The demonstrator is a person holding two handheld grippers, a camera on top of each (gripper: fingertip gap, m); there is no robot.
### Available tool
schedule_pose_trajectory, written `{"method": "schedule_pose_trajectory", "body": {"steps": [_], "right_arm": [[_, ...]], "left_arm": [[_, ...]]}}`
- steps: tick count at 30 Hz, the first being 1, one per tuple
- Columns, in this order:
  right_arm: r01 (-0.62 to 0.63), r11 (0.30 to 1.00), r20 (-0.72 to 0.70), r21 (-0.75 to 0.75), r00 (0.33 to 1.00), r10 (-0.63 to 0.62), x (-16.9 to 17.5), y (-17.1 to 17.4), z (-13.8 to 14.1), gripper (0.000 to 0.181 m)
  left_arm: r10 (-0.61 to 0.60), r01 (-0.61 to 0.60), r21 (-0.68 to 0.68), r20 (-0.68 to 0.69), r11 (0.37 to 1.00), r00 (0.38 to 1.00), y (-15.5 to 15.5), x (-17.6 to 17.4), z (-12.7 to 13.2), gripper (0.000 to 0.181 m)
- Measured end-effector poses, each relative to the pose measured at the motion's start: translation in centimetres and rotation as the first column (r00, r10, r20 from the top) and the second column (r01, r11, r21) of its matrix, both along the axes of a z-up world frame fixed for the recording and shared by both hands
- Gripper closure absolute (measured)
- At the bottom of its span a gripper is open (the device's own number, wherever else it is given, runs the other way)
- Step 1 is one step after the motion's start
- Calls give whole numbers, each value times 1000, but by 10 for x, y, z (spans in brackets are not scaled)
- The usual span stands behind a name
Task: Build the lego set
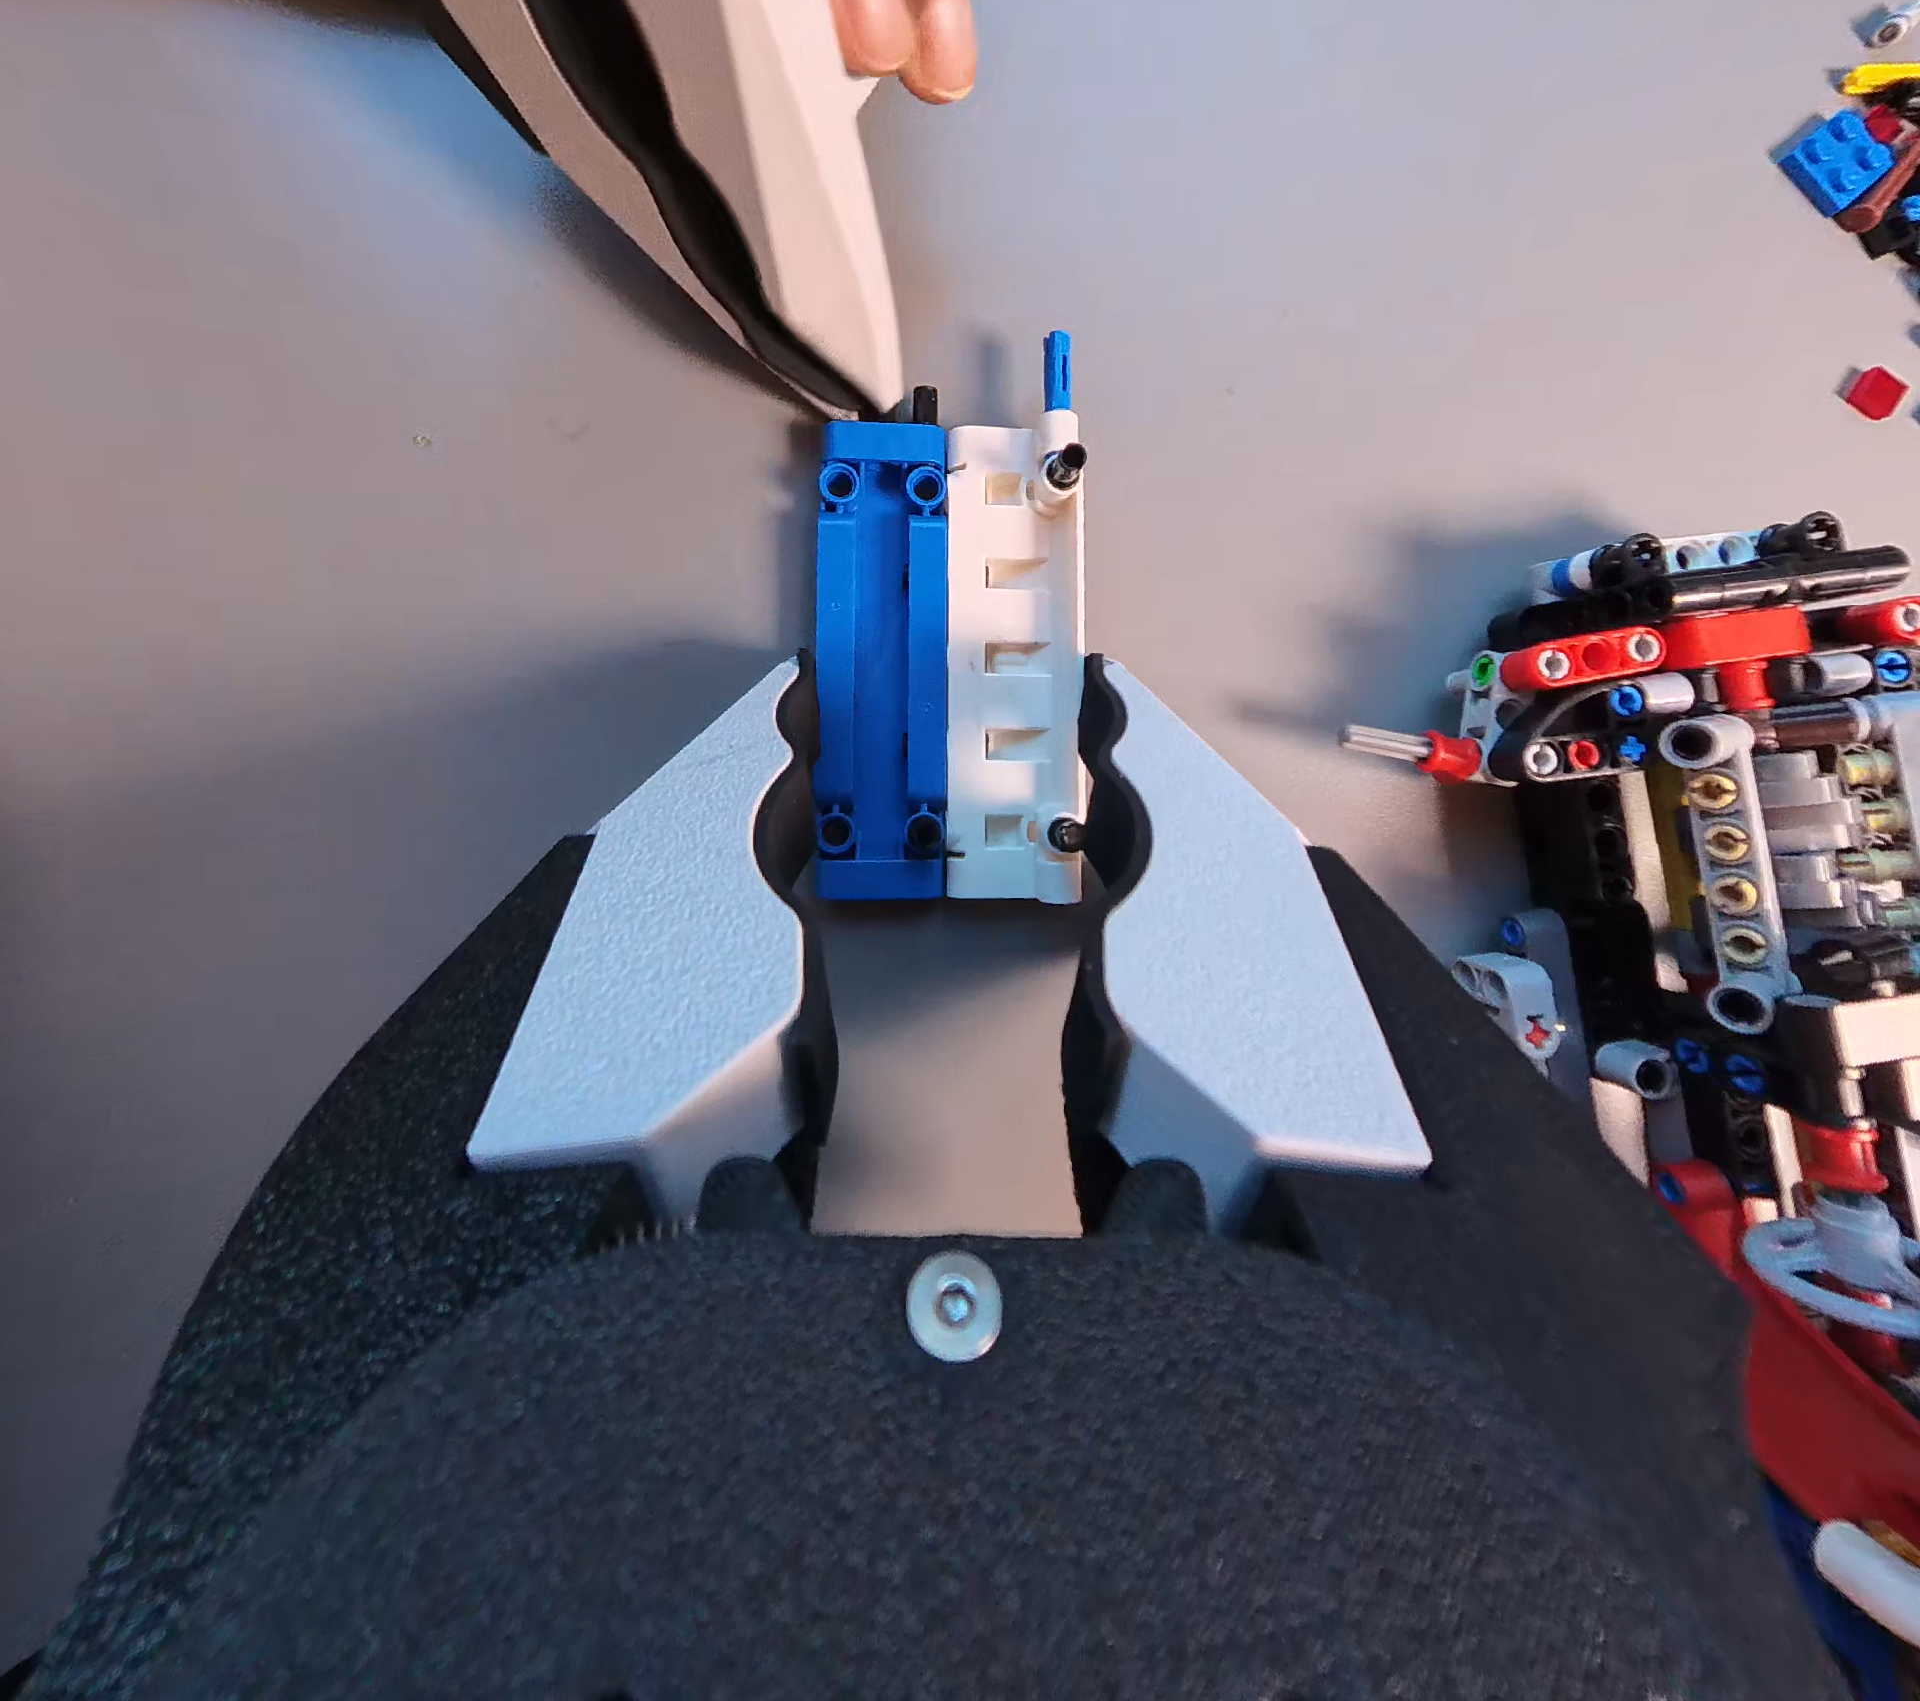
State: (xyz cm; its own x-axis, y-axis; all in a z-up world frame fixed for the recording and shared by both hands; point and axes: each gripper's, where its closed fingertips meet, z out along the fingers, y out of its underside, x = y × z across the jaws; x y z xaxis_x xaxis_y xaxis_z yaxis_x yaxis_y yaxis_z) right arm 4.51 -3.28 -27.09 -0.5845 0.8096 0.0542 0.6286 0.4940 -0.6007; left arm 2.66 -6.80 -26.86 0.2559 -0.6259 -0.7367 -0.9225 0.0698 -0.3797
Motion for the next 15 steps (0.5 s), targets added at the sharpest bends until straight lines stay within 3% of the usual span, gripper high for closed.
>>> {"method": "schedule_pose_trajectory", "body": {"steps": [3, 9, 15], "right_arm": [[-9, 1000, 2, 2, 1000, 9, 2, 0, 0, 132], [-3, 1000, -4, 6, 1000, 3, 0, 0, 0, 132], [-3, 1000, -20, 3, 1000, 3, -2, -1, 0, 132]], "left_arm": [[-47, 49, 27, -59, 998, 997, 0, 5, 1, 181], [-11, 19, -69, 119, 997, 993, 1, 1, 3, 181], [113, -33, -208, 384, 978, 916, -4, -14, 17, 158]]}}
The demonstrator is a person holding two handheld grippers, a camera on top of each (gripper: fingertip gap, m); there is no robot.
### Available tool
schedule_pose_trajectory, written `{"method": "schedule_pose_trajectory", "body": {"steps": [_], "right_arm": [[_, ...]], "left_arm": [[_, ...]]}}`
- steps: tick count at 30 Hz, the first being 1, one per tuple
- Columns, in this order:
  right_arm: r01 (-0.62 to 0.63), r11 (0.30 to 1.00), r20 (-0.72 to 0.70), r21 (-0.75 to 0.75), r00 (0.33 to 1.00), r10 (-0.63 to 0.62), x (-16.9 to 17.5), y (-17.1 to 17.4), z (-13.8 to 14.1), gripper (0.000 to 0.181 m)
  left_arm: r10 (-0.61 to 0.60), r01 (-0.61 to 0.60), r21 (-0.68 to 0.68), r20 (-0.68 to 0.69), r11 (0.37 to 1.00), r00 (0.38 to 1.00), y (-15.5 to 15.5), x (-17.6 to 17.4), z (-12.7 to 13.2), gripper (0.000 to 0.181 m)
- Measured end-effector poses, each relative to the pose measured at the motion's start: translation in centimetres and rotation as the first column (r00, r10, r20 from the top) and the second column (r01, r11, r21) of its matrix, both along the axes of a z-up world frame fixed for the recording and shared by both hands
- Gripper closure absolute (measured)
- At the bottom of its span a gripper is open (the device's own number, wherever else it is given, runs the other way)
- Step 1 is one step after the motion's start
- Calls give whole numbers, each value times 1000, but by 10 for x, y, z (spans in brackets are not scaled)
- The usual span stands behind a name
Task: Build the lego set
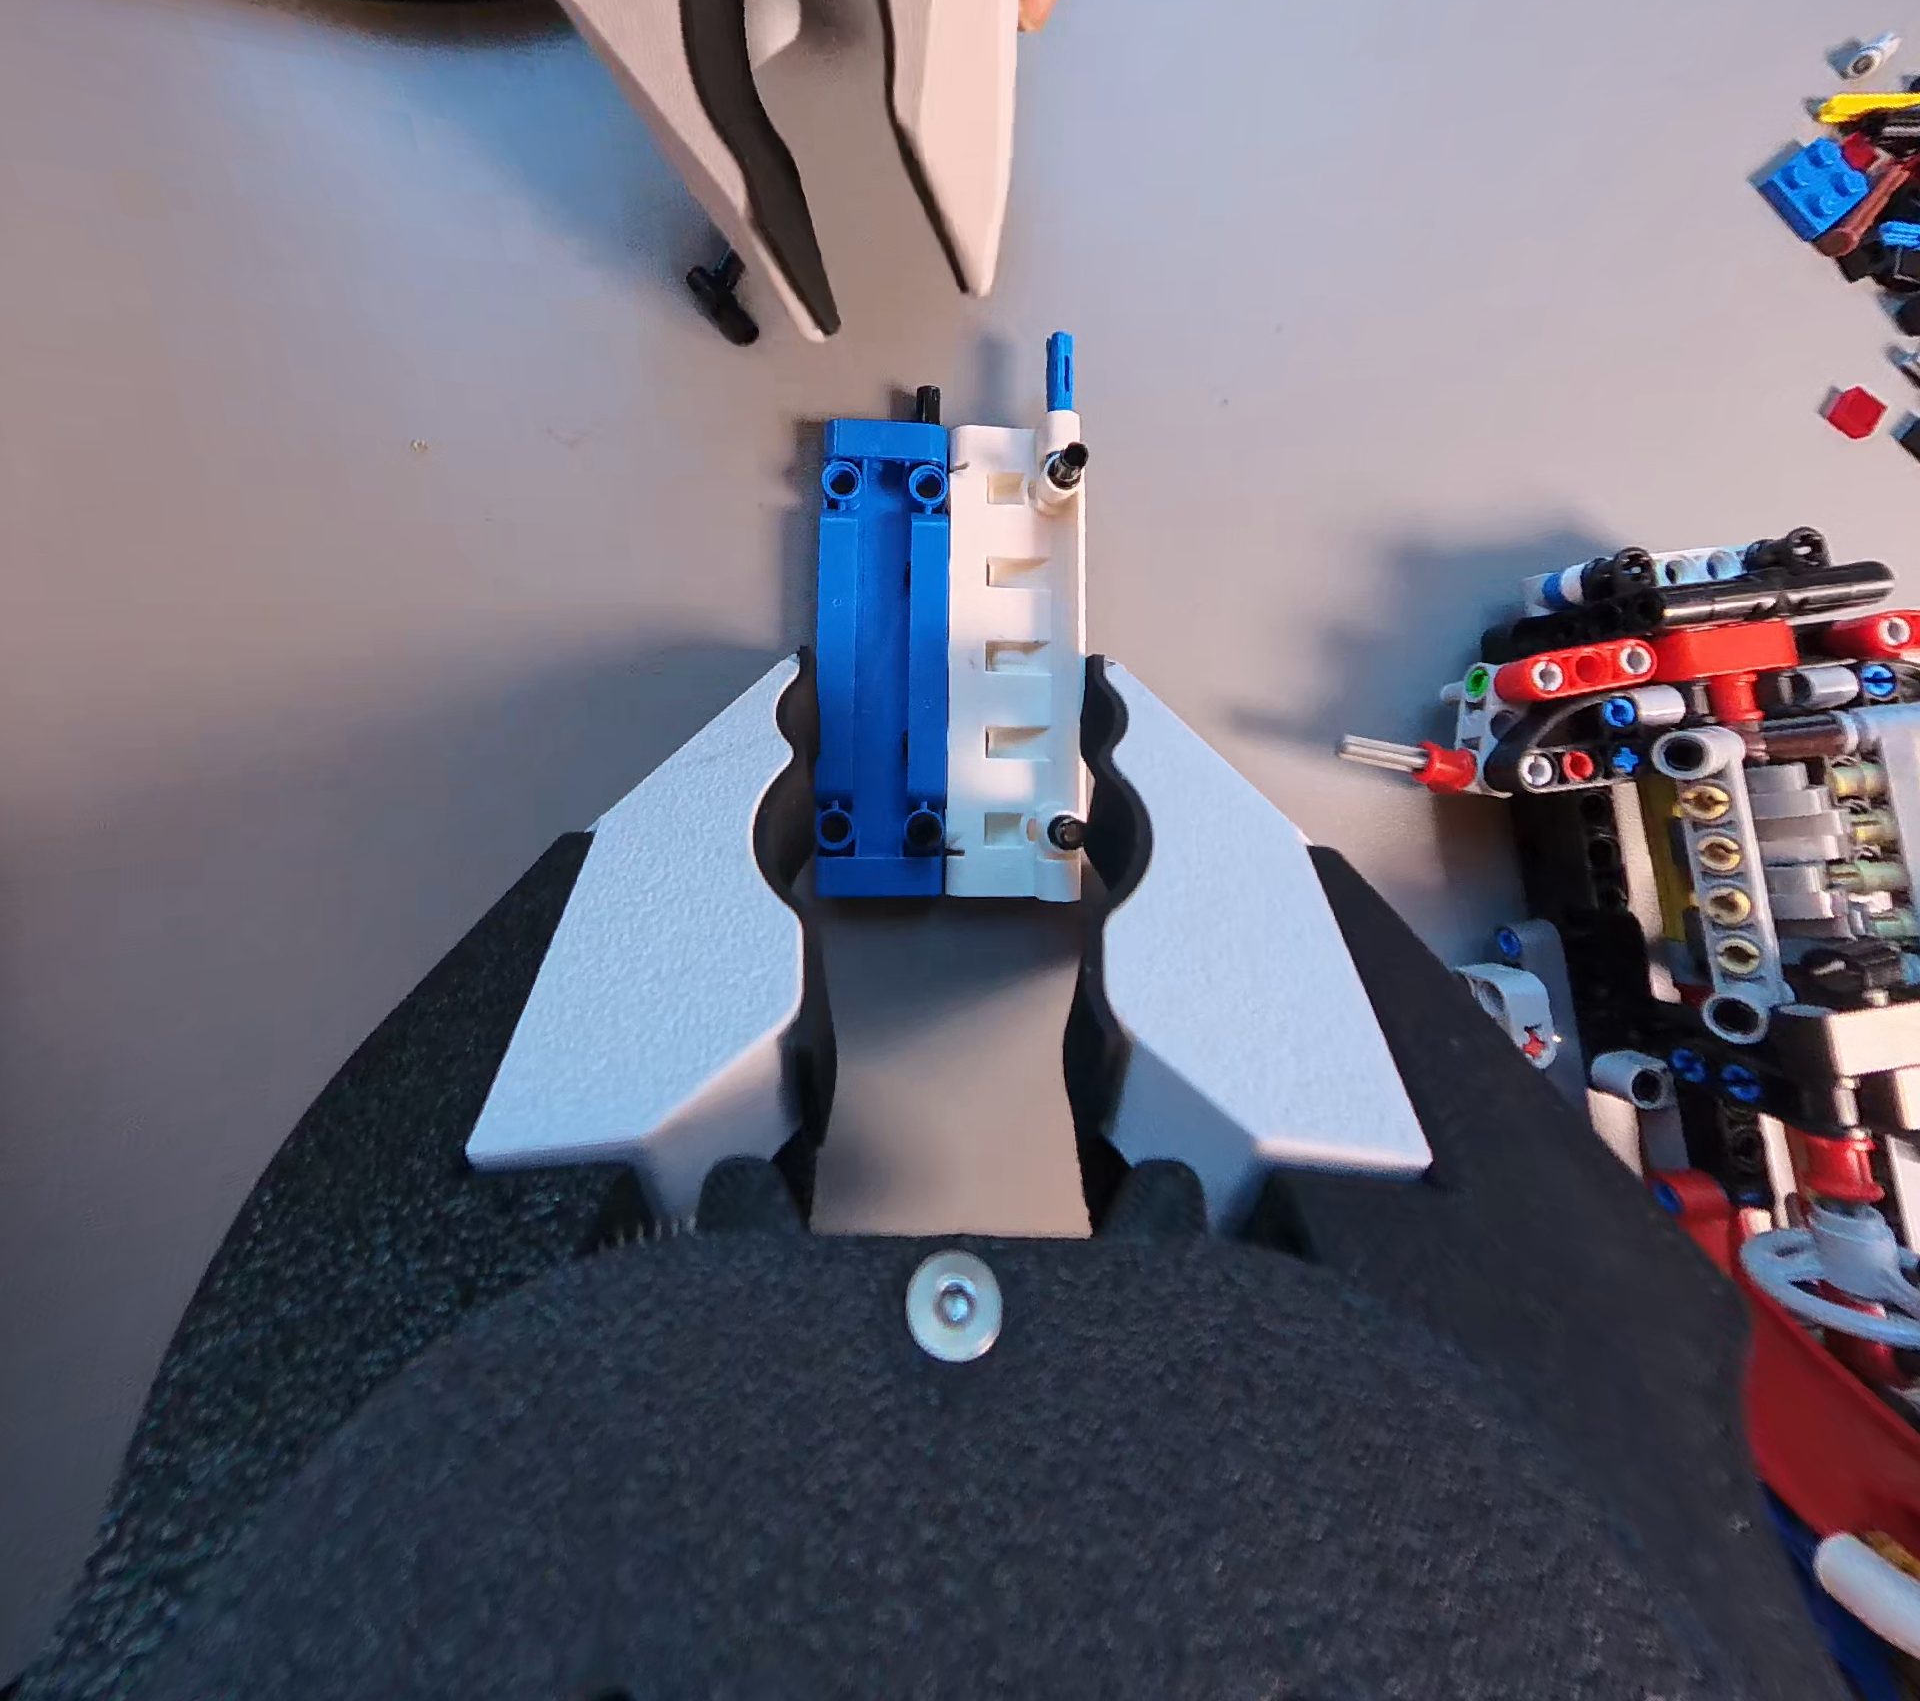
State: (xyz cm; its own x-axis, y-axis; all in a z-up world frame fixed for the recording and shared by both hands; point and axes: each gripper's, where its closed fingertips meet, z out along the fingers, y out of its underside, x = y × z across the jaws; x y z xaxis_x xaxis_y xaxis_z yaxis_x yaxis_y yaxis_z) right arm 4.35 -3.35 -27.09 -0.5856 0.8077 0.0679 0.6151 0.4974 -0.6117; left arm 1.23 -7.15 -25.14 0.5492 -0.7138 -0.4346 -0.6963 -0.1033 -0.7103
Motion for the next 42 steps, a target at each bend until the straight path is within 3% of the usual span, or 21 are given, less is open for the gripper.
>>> {"method": "schedule_pose_trajectory", "body": {"steps": [8, 15, 19, 24, 30, 40, 42], "right_arm": [[-1, 1000, -8, -7, 1000, 1, 0, 0, 0, 132], [-7, 1000, -13, -8, 1000, 7, 0, 0, 0, 132], [-11, 1000, -14, -8, 1000, 11, 0, 0, 0, 132], [-18, 1000, -8, -7, 1000, 18, 0, 0, 0, 132], [-11, 1000, -15, -9, 1000, 11, 0, 0, 0, 132], [-23, 1000, -5, -12, 1000, 23, 0, 0, 0, 132], [-27, 1000, -13, -7, 1000, 27, 0, 0, 0, 132]], "left_arm": [[177, -111, -224, 299, 968, 938, -29, -52, 27, 166], [270, -209, -186, 422, 960, 866, -50, -74, 44, 164], [260, -186, -218, 385, 958, 886, -56, -62, 30, 165], [159, -62, -311, 298, 948, 941, -47, -29, 1, 165], [53, 51, -392, 252, 918, 966, -41, -8, -17, 164], [13, 60, -363, 197, 930, 980, -40, -1, -20, 179], [56, 14, -359, 185, 933, 981, -33, -3, -19, 179]]}}
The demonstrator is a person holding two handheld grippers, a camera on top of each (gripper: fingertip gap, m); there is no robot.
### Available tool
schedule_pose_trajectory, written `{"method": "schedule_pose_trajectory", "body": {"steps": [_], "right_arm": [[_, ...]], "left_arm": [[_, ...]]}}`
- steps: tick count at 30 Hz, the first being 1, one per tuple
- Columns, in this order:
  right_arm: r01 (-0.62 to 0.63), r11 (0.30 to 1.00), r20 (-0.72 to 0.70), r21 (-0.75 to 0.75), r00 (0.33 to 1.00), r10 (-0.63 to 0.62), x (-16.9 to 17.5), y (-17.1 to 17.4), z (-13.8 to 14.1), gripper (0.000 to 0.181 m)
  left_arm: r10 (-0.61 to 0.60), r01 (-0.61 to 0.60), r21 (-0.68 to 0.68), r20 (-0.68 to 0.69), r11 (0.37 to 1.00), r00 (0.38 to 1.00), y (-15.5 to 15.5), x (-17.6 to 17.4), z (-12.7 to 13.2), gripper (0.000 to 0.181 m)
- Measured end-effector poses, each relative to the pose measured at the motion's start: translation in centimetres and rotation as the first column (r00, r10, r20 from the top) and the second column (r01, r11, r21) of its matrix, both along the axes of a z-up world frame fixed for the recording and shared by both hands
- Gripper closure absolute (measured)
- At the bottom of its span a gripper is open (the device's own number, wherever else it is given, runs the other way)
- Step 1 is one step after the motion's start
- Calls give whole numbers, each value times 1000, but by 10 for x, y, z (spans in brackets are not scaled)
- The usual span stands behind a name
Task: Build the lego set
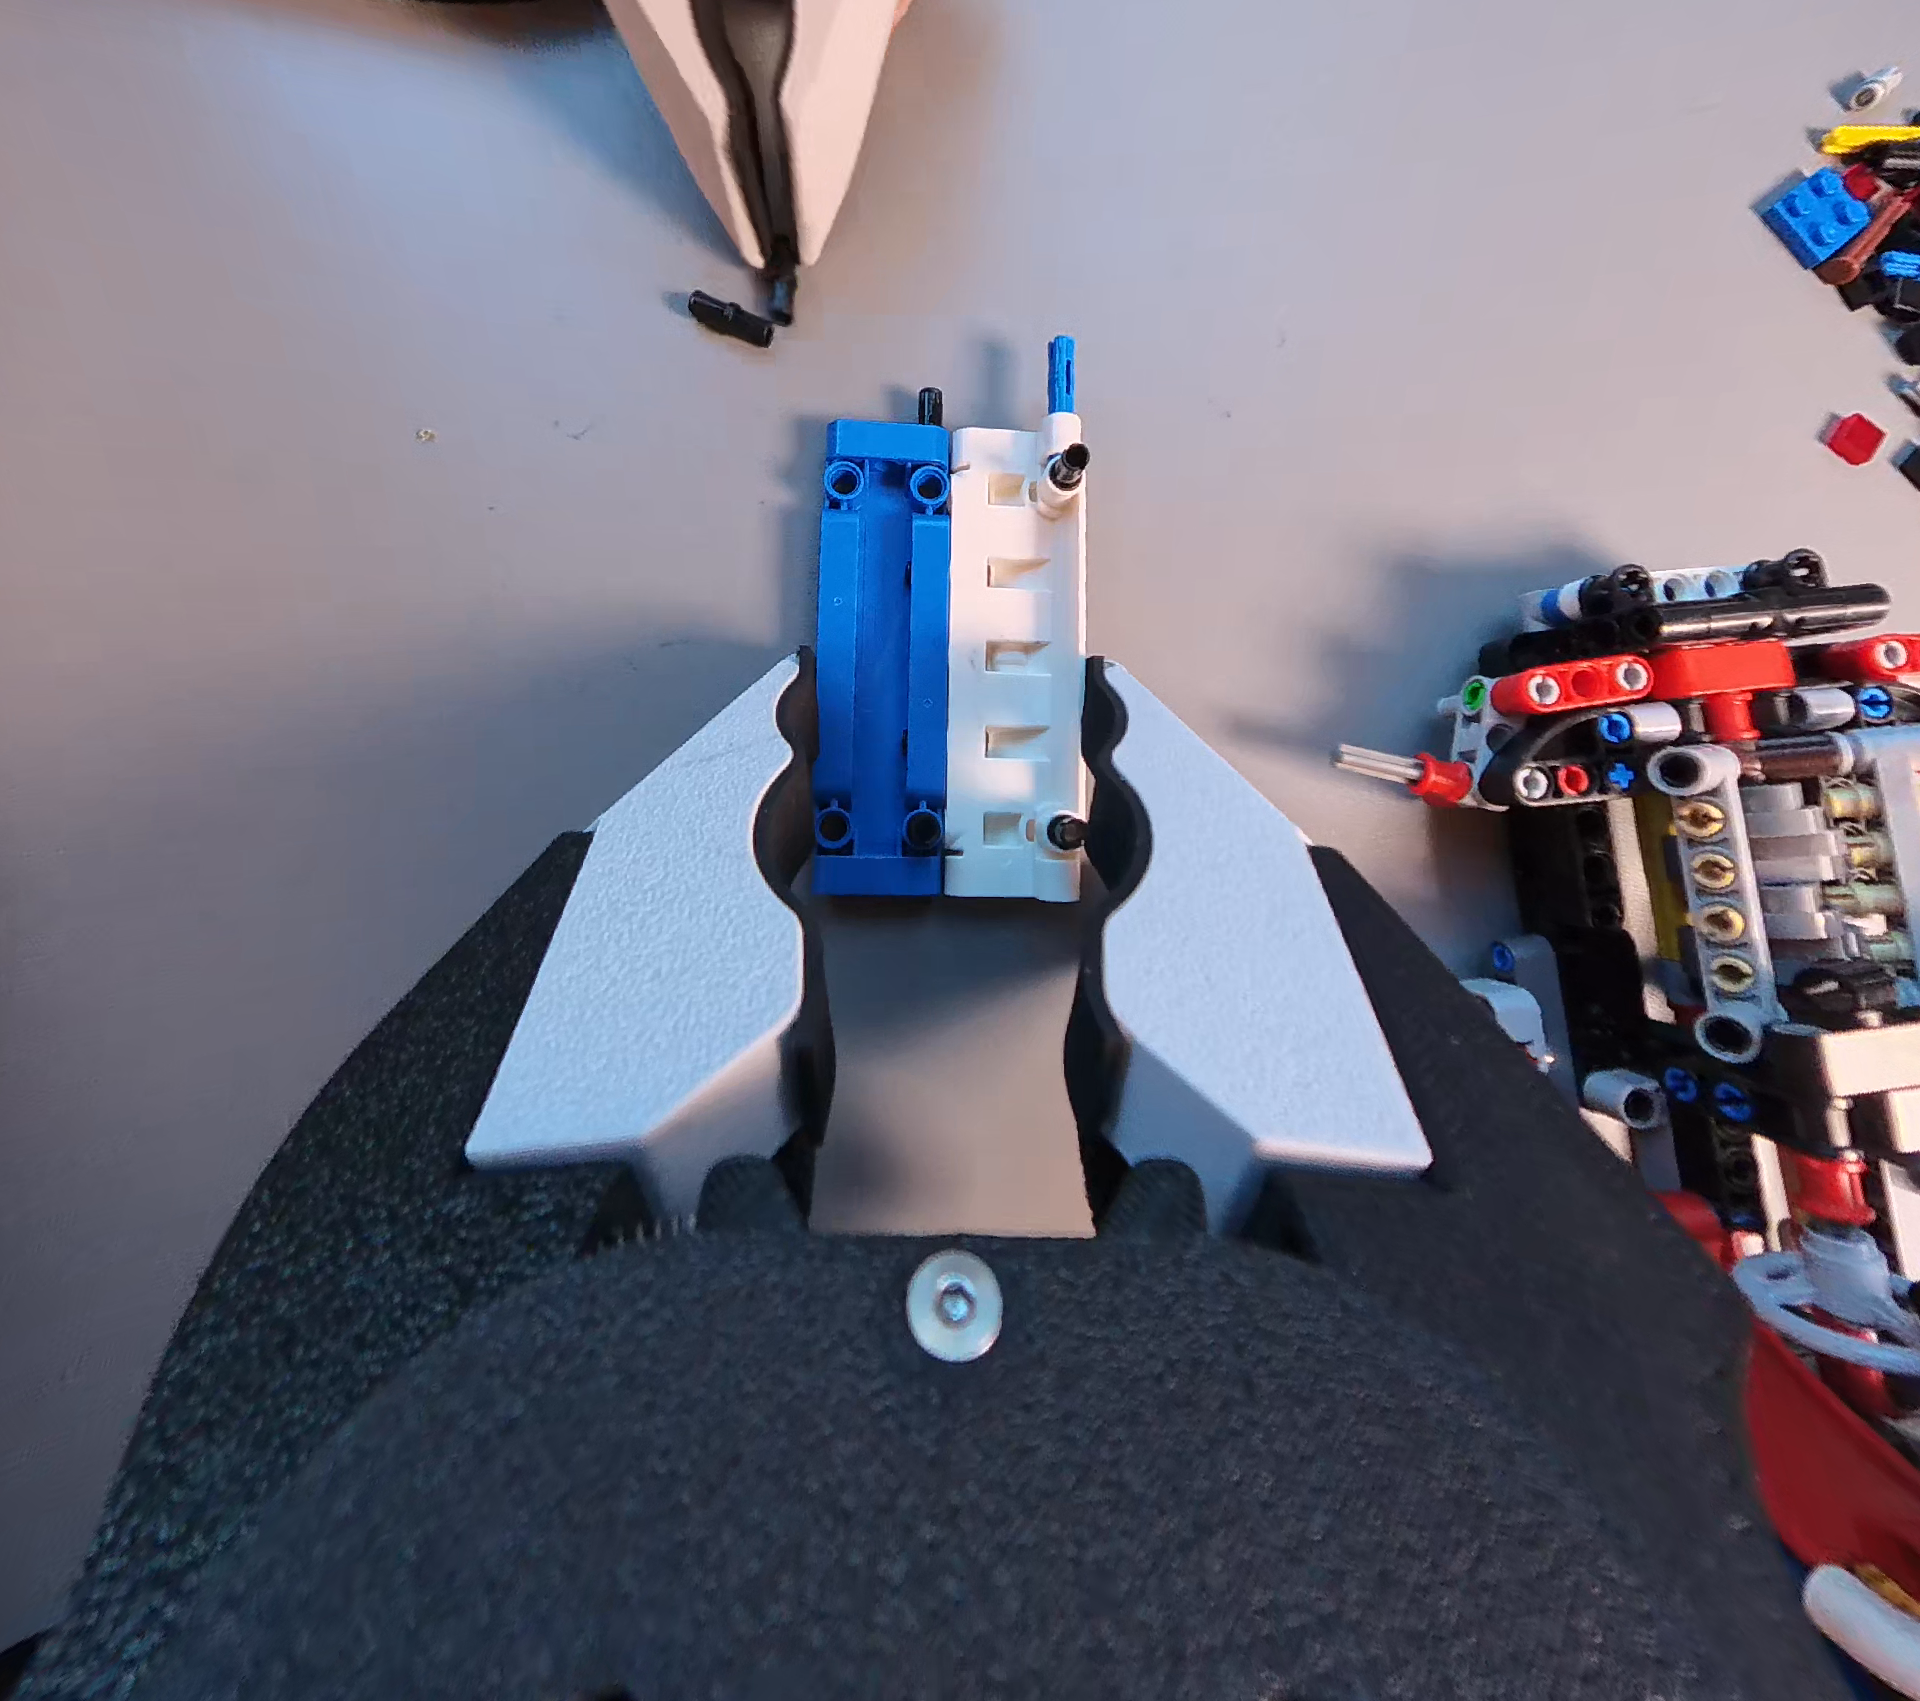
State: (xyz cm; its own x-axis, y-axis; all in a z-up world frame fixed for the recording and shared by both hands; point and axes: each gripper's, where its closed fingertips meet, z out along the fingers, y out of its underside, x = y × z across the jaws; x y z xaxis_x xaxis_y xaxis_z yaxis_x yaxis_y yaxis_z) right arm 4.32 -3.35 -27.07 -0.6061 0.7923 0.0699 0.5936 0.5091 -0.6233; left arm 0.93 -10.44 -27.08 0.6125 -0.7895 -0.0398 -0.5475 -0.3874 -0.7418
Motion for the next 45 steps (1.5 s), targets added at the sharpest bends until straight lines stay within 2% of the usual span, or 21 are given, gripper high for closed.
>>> {"method": "schedule_pose_trajectory", "body": {"steps": [4, 10, 19, 30, 38, 39, 40, 42, 45], "right_arm": [[14, 1000, -26, -2, 1000, -14, 0, 0, 0, 132], [37, 999, -64, -13, 997, -38, 0, 0, 1, 132], [23, 1000, -73, -17, 997, -24, 1, -1, 1, 132], [14, 1000, -77, -27, 997, -16, 2, -3, 1, 132], [18, 999, -84, -30, 996, -21, 1, -3, 1, 132], [15, 999, -86, -29, 996, -18, 1, -3, 1, 132], [14, 999, -86, -30, 996, -17, 1, -3, 1, 132], [9, 999, -94, -31, 996, -12, 1, -3, 1, 132], [4, 999, -98, -33, 995, -7, -1, -4, 1, 132]], "left_arm": [[91, -91, 16, 4, 996, 996, 17, -5, 2, 180], [68, -63, 87, -61, 994, 996, 30, 4, 1, 180], [42, -38, 131, -27, 991, 999, 32, 8, 5, 180], [6, 16, 191, -115, 982, 993, 34, 13, 1, 180], [22, -1, 200, -102, 980, 994, 33, 11, 3, 180], [28, -9, 206, -89, 978, 996, 32, 9, 5, 177], [37, -23, 216, -61, 976, 997, 31, 7, 9, 166], [41, -37, 169, -22, 985, 999, 27, 4, 9, 179], [50, -43, 143, -46, 989, 998, 28, 2, 3, 178]]}}
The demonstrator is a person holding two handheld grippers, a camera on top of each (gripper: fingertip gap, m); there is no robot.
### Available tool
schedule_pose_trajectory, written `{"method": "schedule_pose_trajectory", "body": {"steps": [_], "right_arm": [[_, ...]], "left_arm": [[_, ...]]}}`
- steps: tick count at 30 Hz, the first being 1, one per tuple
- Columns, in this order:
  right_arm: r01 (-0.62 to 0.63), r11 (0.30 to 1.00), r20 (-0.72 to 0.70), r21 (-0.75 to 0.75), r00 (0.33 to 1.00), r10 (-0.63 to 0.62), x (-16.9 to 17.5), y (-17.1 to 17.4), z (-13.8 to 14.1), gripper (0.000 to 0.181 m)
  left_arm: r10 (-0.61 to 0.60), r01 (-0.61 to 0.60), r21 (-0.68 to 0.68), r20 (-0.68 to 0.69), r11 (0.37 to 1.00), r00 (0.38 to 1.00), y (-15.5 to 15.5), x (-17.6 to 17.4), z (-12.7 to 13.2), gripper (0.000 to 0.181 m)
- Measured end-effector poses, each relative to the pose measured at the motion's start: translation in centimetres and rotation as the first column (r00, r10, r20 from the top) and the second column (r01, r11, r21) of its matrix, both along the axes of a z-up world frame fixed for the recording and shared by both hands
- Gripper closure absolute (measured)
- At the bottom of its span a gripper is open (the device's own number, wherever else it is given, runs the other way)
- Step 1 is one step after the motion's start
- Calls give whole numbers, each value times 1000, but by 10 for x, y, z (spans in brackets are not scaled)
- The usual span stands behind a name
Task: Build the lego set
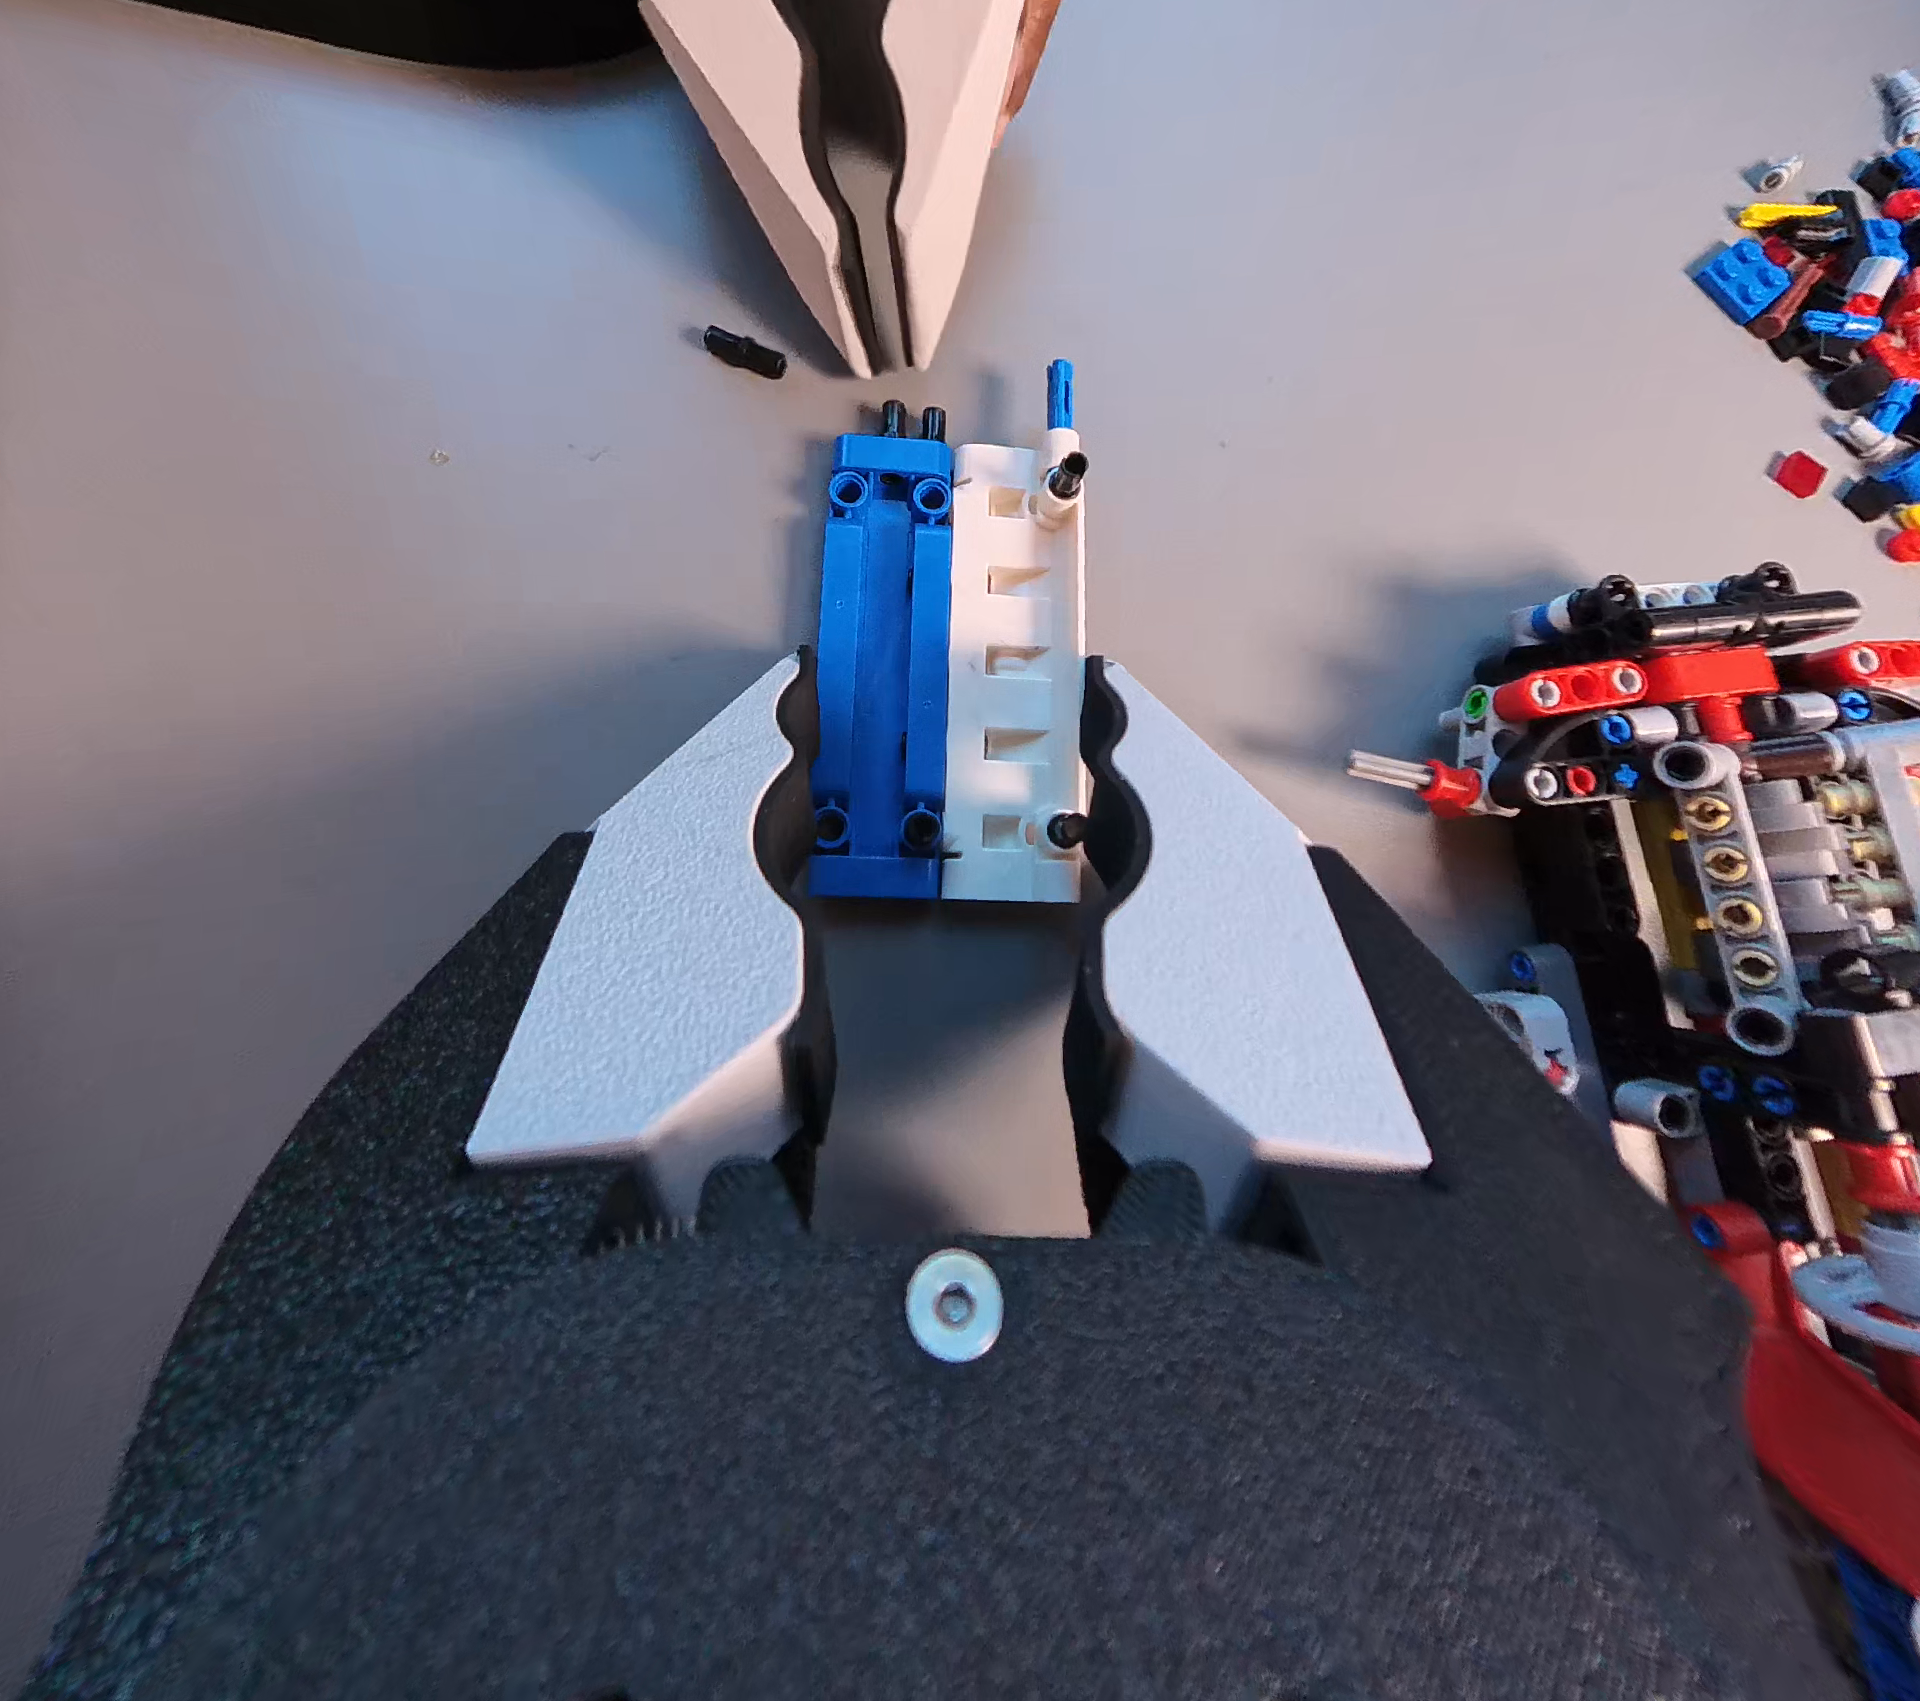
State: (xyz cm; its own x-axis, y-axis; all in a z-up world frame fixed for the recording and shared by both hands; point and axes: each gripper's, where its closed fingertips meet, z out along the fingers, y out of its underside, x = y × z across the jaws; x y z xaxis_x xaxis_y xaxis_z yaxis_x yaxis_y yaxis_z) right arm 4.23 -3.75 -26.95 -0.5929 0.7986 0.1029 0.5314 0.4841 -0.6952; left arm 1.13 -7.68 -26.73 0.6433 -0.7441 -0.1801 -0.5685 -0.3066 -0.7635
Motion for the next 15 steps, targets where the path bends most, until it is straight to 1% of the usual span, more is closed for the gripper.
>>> {"method": "schedule_pose_trajectory", "body": {"steps": [6, 10, 12, 13, 15], "right_arm": [[-10, 1000, 1, 2, 1000, 10, -2, -1, 0, 132], [-19, 1000, 17, 7, 1000, 19, -1, 0, 0, 132], [-15, 1000, 16, 13, 1000, 15, -2, -1, 0, 132], [-12, 1000, 17, 11, 1000, 12, -2, -1, 0, 132], [-4, 1000, 6, 5, 1000, 4, -2, 0, 0, 132]], "left_arm": [[-25, 25, -41, 3, 999, 1000, 3, 5, -3, 181], [-41, 41, -34, -15, 999, 999, 4, 7, -3, 181], [-8, 8, -34, -15, 999, 1000, 3, 0, -2, 181], [35, -35, -30, -17, 999, 999, 2, -9, 0, 181], [90, -86, -73, 53, 994, 995, -10, -17, 7, 168]]}}
